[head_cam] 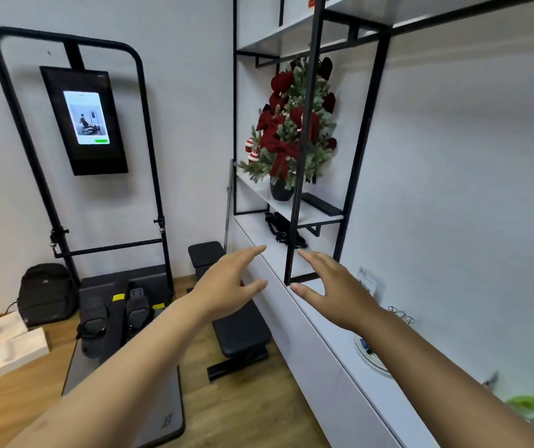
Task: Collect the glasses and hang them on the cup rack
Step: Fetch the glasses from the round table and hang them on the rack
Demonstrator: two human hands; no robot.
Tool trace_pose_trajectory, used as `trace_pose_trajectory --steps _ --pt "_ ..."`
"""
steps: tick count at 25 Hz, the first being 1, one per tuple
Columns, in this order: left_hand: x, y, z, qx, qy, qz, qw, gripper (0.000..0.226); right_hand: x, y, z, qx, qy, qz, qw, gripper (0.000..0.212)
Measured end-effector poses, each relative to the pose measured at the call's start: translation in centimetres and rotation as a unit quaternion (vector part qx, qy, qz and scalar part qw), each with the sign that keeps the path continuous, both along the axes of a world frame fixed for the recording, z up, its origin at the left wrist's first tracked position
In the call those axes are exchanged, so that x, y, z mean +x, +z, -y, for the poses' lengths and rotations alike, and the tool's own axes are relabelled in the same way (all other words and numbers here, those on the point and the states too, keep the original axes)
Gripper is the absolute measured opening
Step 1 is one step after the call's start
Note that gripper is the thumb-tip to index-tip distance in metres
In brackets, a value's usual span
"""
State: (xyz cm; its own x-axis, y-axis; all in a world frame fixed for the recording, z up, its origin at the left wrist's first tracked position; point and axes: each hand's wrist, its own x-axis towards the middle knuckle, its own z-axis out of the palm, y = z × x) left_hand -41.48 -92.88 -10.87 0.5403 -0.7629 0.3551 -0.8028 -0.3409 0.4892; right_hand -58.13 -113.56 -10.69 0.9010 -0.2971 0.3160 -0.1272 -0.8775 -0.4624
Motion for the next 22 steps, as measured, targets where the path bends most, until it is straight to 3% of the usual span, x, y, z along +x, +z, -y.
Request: trace_pose_trajectory --steps 8,22 --pt "-6.1 3.9 -8.1 -0.007 0.073 0.022 0.997 0.073 -2.6 4.3 -4.7 0.018 0.070 0.031 0.997 0.074" --pt "-24.6 1.4 -24.2 -0.020 0.250 -0.005 0.968 0.073 -11.2 1.5 -18.5 0.048 0.249 0.009 0.967 0.071"
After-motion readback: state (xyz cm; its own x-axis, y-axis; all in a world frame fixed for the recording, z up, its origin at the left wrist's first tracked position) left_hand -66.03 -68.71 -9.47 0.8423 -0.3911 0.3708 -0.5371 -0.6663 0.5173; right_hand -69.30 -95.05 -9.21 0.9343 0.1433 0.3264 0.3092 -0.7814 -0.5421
